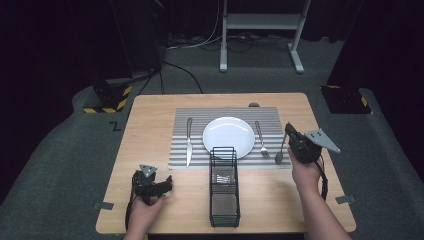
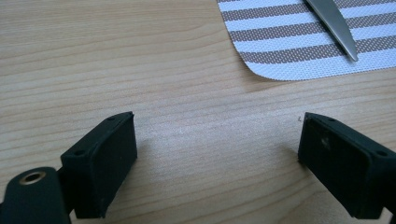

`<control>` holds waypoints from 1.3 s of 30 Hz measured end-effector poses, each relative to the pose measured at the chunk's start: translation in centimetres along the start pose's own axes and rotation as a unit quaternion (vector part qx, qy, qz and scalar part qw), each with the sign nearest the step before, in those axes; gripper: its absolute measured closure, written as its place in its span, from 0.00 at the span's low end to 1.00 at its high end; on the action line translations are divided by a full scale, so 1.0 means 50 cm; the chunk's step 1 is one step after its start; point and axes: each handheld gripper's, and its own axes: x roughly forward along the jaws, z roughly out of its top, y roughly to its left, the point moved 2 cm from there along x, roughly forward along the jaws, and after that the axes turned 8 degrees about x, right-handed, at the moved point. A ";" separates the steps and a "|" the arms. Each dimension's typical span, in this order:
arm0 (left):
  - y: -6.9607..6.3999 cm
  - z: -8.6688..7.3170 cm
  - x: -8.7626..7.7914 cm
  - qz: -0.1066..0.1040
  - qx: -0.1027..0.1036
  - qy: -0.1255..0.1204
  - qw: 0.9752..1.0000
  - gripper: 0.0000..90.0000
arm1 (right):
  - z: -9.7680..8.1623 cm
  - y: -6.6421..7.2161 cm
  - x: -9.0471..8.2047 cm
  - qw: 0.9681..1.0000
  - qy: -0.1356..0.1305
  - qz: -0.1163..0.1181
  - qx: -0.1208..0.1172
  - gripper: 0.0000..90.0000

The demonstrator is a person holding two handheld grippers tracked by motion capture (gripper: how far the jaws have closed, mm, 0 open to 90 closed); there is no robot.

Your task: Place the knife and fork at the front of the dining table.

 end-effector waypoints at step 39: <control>-0.002 -0.003 -0.004 -0.003 0.005 -0.001 1.000 0.13 | -0.030 -0.027 0.214 0.997 0.075 -0.019 0.026 0.98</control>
